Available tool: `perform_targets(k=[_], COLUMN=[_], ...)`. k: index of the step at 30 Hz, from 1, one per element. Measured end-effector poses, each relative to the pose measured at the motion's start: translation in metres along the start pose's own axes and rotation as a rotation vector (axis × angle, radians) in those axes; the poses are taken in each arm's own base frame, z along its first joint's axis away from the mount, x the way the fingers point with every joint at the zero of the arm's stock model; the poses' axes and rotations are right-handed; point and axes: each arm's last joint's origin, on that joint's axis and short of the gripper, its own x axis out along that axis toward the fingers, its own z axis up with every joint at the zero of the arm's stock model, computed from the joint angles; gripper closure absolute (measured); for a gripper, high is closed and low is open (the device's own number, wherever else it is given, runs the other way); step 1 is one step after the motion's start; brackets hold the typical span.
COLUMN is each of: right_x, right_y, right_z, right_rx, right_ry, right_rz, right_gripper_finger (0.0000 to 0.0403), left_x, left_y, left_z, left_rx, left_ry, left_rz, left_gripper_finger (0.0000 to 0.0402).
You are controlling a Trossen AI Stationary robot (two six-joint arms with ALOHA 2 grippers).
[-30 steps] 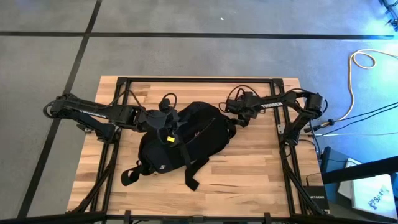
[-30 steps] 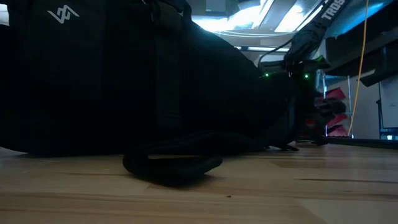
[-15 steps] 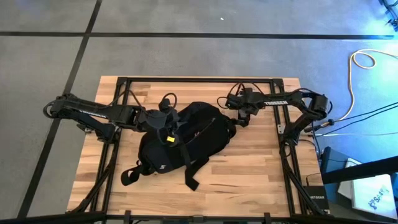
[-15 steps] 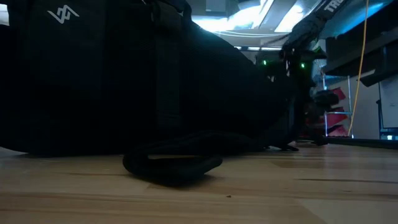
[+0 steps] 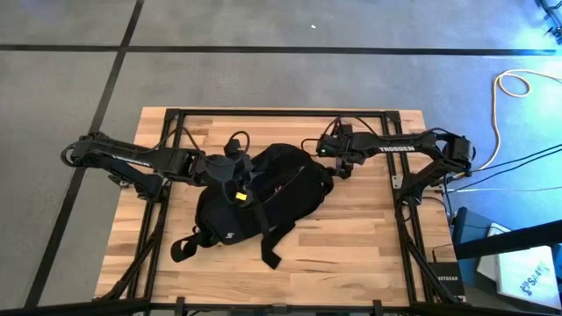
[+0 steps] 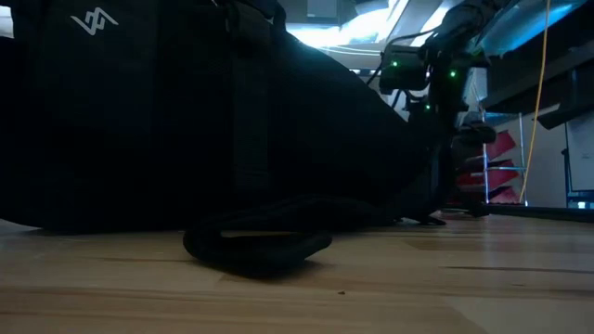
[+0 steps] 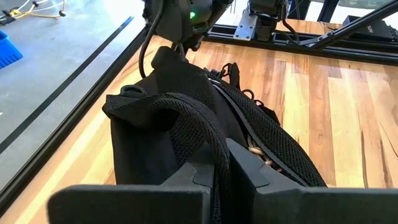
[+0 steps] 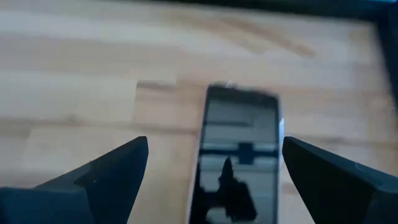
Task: Unpack backpack
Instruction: Put the pink cellphone into the black backpack
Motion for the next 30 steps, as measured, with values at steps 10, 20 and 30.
perform_targets(k=[10,20,30], right_x=[0.000,0.004,0.023], right_y=[0.004,-0.010,-0.024], right_z=[-0.003,0.001,0.015], right_rx=[0.013,0.050,0.110], right_ry=[0.151,0.150,0.226], right_rz=[0.097,-0.022,-0.038], right_gripper_finger=[0.0047,0.0032,0.0005], left_x=[0.000,0.000,0.000], left_y=[0.000,0.000,0.000], left_z=[0.000,0.000,0.000], left_rx=[0.000,0.000,0.000], left_ry=[0.000,0.000,0.000], left_rz=[0.000,0.000,0.000], left_gripper_finger=[0.0396,0.0396,0.0396])
